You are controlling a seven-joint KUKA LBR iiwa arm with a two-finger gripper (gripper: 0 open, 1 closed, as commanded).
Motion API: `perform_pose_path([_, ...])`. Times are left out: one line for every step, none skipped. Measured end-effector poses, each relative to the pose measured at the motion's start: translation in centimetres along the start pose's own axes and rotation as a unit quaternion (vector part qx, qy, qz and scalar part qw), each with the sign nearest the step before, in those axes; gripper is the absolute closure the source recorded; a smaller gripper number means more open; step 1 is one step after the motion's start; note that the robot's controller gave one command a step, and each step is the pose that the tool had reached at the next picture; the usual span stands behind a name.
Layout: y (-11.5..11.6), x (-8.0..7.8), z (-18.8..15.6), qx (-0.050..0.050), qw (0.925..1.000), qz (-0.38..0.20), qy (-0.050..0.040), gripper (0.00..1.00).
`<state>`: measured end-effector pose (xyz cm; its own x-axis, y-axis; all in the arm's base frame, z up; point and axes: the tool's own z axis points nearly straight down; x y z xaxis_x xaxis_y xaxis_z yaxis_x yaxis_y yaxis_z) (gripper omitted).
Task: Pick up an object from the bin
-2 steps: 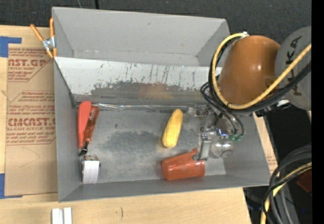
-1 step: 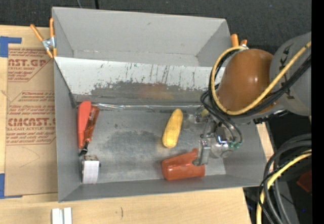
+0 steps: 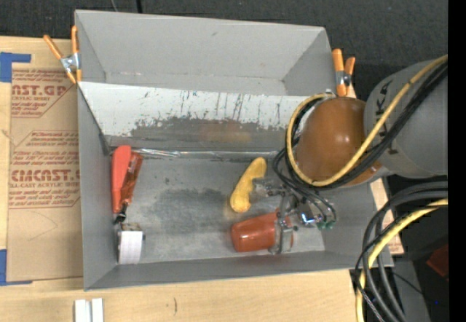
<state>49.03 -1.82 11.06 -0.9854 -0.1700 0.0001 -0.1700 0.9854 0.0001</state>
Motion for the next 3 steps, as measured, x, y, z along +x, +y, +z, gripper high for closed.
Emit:
perform_pose_path([-0.7, -0.3, 4.0, 0.0, 0.9997, 0.024, -0.0035, 1.0])
perform_pose_path([-0.7, -0.3, 4.0, 0.0, 0.9997, 0.024, -0.0036, 1.0])
perform_pose_path([1.9, -3.8, -8.3, 0.001, 0.9855, -0.17, -0.0074, 1.0])
